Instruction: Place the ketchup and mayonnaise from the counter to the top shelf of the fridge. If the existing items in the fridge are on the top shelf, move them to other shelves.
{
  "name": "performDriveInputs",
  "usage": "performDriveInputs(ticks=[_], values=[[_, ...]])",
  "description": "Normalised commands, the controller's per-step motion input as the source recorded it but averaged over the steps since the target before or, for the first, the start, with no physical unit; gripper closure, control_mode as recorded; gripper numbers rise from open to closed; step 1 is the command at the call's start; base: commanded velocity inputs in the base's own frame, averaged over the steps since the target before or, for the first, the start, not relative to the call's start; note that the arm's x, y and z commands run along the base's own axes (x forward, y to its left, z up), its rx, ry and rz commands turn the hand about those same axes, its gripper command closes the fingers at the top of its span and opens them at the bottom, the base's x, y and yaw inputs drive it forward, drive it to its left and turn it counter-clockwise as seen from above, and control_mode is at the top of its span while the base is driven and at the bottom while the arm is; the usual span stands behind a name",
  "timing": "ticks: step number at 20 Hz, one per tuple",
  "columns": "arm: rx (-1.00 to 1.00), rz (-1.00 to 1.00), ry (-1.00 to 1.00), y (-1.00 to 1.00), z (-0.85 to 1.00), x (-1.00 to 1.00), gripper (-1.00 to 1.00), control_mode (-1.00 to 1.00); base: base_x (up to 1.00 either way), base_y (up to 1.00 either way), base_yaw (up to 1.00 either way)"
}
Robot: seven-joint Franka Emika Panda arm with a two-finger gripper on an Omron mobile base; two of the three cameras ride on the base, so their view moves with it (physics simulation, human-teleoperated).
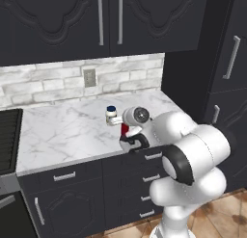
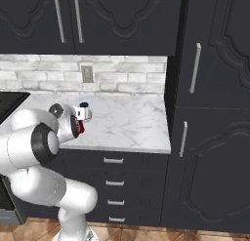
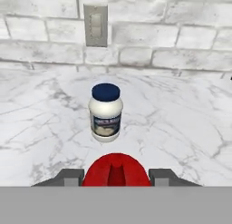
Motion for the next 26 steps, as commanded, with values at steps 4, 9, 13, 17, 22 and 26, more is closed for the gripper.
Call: performDriveInputs(ticks=[4,9,13,17,22,26], values=[[0.0,0.0,-0.09,0.0,0.93,-0.46,1.0,-1.0,0.0,0.0,0.0],[0.03,0.0,-0.02,0.0,0.99,-0.63,1.0,-1.0,0.0,0.0,0.0],[0.1,0.0,0.0,0.0,0.99,-0.84,1.0,-1.0,0.0,0.0,0.0],[0.15,0.0,0.05,0.0,0.88,-0.99,1.0,-1.0,0.0,0.0,0.0],[0.09,0.0,0.1,0.0,0.74,-0.98,1.0,-1.0,0.0,0.0,0.0],[0.0,0.0,0.09,0.0,0.53,-0.92,1.0,-1.0,0.0,0.0,0.0]])
